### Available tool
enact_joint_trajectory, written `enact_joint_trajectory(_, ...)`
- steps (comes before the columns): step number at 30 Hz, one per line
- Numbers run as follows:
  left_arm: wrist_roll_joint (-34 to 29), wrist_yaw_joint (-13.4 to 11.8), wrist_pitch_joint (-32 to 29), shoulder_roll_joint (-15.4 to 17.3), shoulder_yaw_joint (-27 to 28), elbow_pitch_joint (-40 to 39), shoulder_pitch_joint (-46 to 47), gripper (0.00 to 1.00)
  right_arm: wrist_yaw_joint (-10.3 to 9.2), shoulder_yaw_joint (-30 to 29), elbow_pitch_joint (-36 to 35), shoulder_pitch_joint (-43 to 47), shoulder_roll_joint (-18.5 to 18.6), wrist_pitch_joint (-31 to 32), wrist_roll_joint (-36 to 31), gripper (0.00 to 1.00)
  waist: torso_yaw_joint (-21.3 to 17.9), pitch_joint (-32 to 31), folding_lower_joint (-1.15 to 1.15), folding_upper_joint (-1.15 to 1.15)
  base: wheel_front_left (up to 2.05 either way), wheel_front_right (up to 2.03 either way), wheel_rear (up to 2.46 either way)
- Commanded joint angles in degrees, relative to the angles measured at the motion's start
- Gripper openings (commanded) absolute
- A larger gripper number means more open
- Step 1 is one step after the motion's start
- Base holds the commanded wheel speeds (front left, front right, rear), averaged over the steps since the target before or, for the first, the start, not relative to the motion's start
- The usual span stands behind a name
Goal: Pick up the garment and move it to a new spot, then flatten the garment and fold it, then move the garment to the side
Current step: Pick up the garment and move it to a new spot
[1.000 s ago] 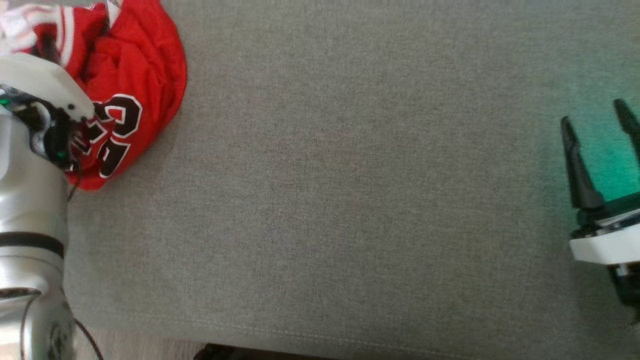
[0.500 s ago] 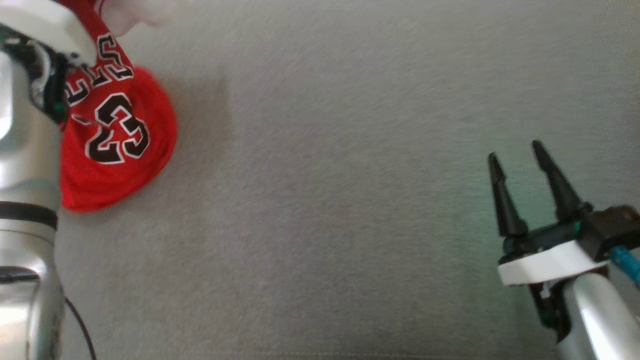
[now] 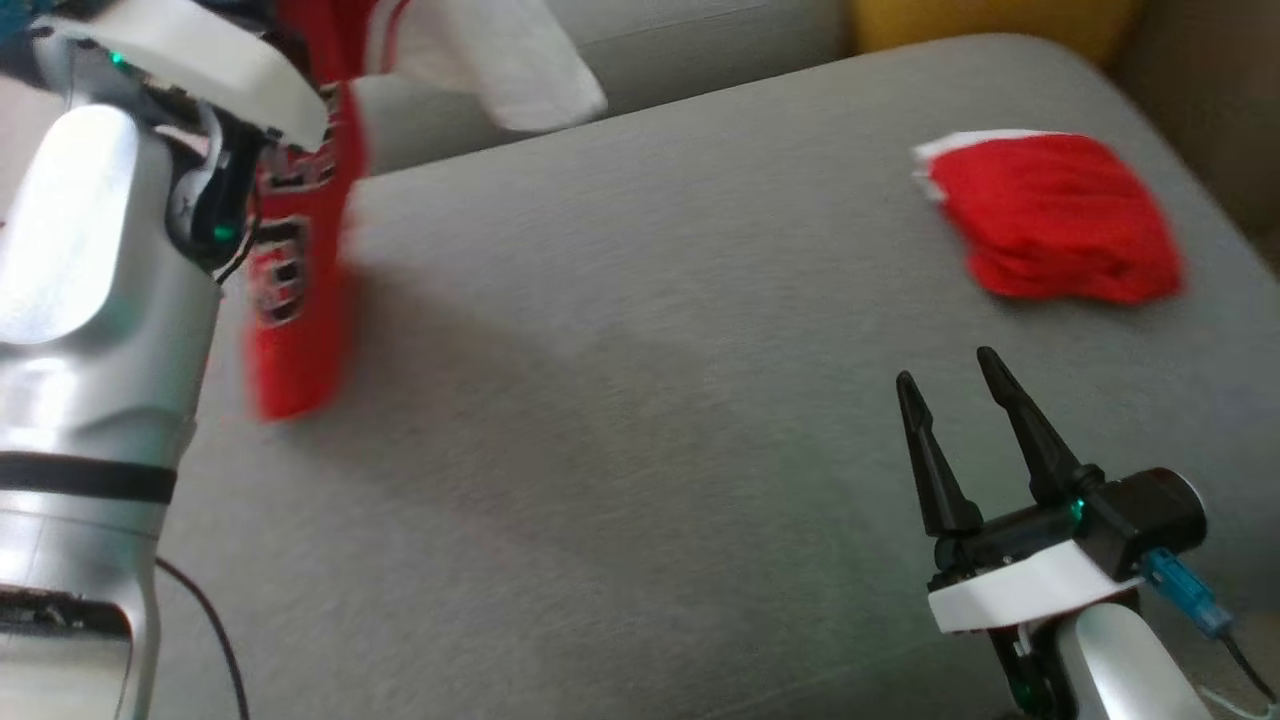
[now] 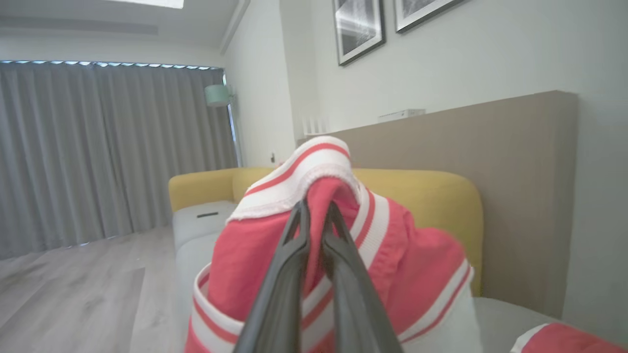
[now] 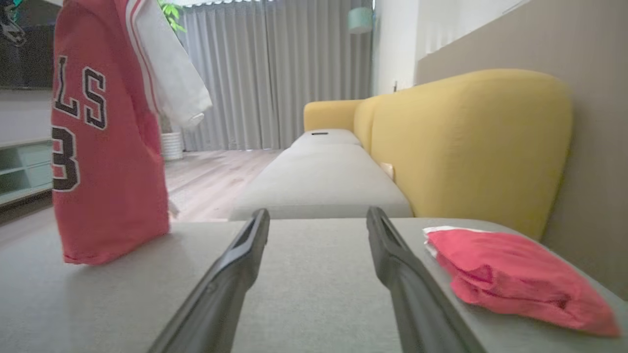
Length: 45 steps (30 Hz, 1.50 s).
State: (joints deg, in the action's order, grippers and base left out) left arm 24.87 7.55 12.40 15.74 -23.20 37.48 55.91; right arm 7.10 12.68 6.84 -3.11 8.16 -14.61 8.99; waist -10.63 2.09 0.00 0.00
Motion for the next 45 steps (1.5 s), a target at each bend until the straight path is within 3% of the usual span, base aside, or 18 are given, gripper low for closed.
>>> enact_joint_trajectory(1,0.2,-0.1,0.6,2.6,1.2,-2.8,3.3,0.0,0.39,1.2,-2.1,-1.6,-0.2,-0.4,-0.2,1.0,-6.4,-2.9,0.0,0.0,0.0,0.0,0.0)
enact_joint_trajectory(9,3.7,-0.1,0.6,-0.4,-3.0,-3.4,-2.4,0.0,0.39,1.5,-2.7,-1.0,-1.1,-0.4,-0.1,1.0,-9.4,-0.5,0.0,0.0,0.0,0.0,0.0)
enact_joint_trajectory(15,6.2,-0.1,1.5,-2.4,-6.6,-2.7,-10.7,0.0,0.39,1.2,-3.2,-0.8,-1.3,-0.4,0.3,1.0,-8.3,3.4,0.0,0.0,0.0,0.0,0.0)
enact_joint_trajectory(21,4.8,-0.1,2.5,-4.3,-11.3,-1.5,-18.5,0.0,0.39,1.6,-3.8,-2.5,-1.0,-0.4,0.5,1.0,-6.3,8.6,0.0,0.0,0.0,0.0,0.0)
enact_joint_trajectory(23,3.7,-0.1,2.6,-4.7,-9.6,-2.9,-20.3,0.0,0.39,1.5,-3.8,-3.2,-1.0,-0.4,0.5,1.0,-5.5,9.4,0.0,0.0,0.0,0.0,0.0)
enact_joint_trajectory(24,2.2,-0.3,2.6,-4.8,-8.4,-3.9,-21.2,0.31,0.39,1.4,-3.7,-3.4,-1.0,-0.4,0.4,1.0,-5.0,9.4,0.0,0.0,0.0,0.0,0.0)
enact_joint_trajectory(25,0.9,-0.4,2.6,-5.1,-7.2,-4.7,-22.2,1.0,0.39,1.4,-3.4,-3.6,-1.0,-0.4,0.2,1.0,-4.5,9.3,0.0,0.0,0.0,0.0,0.0)
enact_joint_trajectory(35,-10.8,-6.3,2.6,-8.8,7.2,-21.3,-40.1,1.0,0.39,0.2,0.5,0.2,-2.1,-0.4,0.0,1.0,2.2,-1.0,0.0,0.0,0.0,0.0,0.0)
enact_joint_trajectory(40,-12.9,-9.1,2.6,-10.7,12.7,-27.9,-50.5,1.0,0.39,-2.3,2.1,2.8,-3.1,-0.4,-0.3,1.0,6.7,-4.8,0.0,0.0,0.0,0.0,0.0)
enact_joint_trajectory(45,-13.7,-10.0,2.6,-12.0,16.4,-33.4,-58.2,1.0,0.39,-5.6,2.5,4.5,-4.0,-0.4,-0.6,1.0,10.6,-6.8,0.0,0.0,0.0,0.0,0.0)
